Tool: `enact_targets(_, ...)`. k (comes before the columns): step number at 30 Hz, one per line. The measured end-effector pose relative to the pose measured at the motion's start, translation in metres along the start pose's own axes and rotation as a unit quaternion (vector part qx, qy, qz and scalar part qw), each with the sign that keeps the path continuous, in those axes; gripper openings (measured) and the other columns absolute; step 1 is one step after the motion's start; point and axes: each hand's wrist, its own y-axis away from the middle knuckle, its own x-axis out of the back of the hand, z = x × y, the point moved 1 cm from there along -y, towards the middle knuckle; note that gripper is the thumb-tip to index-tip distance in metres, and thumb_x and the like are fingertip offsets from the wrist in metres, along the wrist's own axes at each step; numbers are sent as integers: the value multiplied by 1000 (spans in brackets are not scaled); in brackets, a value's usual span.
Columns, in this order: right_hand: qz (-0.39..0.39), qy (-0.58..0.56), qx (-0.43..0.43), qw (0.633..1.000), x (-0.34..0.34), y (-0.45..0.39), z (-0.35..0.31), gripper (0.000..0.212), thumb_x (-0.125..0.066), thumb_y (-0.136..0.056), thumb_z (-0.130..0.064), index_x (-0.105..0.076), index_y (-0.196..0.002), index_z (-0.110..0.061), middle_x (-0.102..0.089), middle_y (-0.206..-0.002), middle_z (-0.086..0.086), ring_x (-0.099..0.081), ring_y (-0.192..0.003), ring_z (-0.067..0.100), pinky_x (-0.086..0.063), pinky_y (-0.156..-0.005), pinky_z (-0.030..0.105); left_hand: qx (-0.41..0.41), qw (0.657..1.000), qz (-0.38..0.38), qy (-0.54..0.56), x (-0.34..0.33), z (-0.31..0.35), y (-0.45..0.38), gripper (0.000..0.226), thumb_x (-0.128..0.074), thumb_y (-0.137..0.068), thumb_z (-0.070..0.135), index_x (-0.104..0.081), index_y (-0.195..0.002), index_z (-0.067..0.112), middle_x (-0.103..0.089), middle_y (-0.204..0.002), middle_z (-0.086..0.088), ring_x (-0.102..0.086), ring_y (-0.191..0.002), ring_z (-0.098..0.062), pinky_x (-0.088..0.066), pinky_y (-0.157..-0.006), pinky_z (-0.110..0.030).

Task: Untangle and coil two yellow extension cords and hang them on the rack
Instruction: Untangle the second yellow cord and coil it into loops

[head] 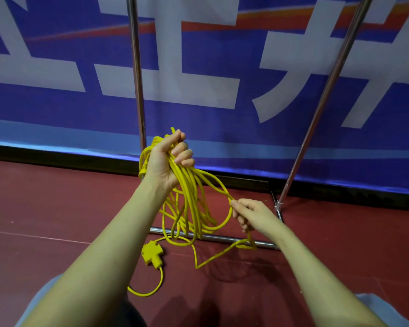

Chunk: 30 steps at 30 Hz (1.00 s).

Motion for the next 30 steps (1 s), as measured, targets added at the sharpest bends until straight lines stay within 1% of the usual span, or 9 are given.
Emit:
enact_targets(3,54,-101,-25,993,6,-4,1,27,-48,-98,-23,-54,-75,-10,-31,-55,-3,-22,-42,4,-16,-38,14,36,998,2,-51,4,-5,2,26,-54,-79,26,-53,-56,14,-29,-39,8,-28,-28,-4,-25,-34,-14)
enact_targets(8,137,-184,-36,973,13,-8,-4,20,-46,-98,-7,-53,-79,-5,-34,-60,3,-30,-38,3,-20,-33,14,94,976,-48,-190,5,-13,9,18,-66,-63,25,-57,-51,14,-39,-41,4,-30,-29,-6,-30,-36,-16)
enact_targets(11,153,-264,-47,951,16,-10,-20,21,-44,-99,-9,-50,-79,-6,-28,-59,2,-25,-34,1,-17,-30,12,141,939,-70,-306,7,-24,14,23,-58,-74,21,-58,-54,10,-43,-42,-3,-31,-29,-9,-35,-39,-20)
enact_targets(14,130,-440,-87,884,24,-10,-43,22,-40,-98,-5,-45,-77,-5,-29,-61,2,-25,-32,2,-17,-28,12,142,912,-82,-376,10,-38,18,21,-53,-80,16,-52,-65,1,-54,-47,-10,-36,-31,-12,-38,-41,-21)
enact_targets(16,105,-533,-87,835,27,-7,-59,23,-37,-98,-4,-40,-75,-7,-33,-65,3,-29,-41,6,-22,-33,13,122,903,-82,-403,13,-46,19,18,-53,-85,11,-53,-72,-2,-64,-58,-13,-47,-35,-14,-40,-41,-22)
enact_targets(19,75,-600,-51,795,25,-1,-76,15,-39,-96,-12,-40,-83,-7,-37,-69,6,-31,-52,11,-29,-39,17,129,902,-70,-406,17,-61,20,13,-46,-94,1,-56,-85,0,-72,-76,-12,-67,-55,-17,-49,-47,-23)
enact_targets(23,62,-651,-9,757,23,2,-87,17,-44,-94,-23,-41,-91,-6,-38,-69,6,-33,-53,14,-32,-40,21,112,919,-71,-371,19,-80,21,15,-46,-92,-7,-60,-93,-1,-73,-86,-10,-71,-77,-18,-54,-66,-26)
enact_targets(28,81,-661,11,746,20,-4,-89,22,-47,-93,-29,-41,-89,-8,-35,-66,4,-32,-54,14,-30,-45,24,104,897,-114,-415,19,-91,21,26,-59,-83,-3,-60,-107,-11,-70,-85,-6,-63,-73,-10,-48,-67,-20)
enact_targets(30,91,-660,17,745,18,-5,-90,24,-46,-94,-31,-41,-89,-8,-34,-66,4,-31,-54,14,-29,-48,24,107,896,-127,-412,17,-94,22,26,-60,-81,1,-62,-106,-7,-71,-88,-6,-62,-78,-12,-47,-70,-21)
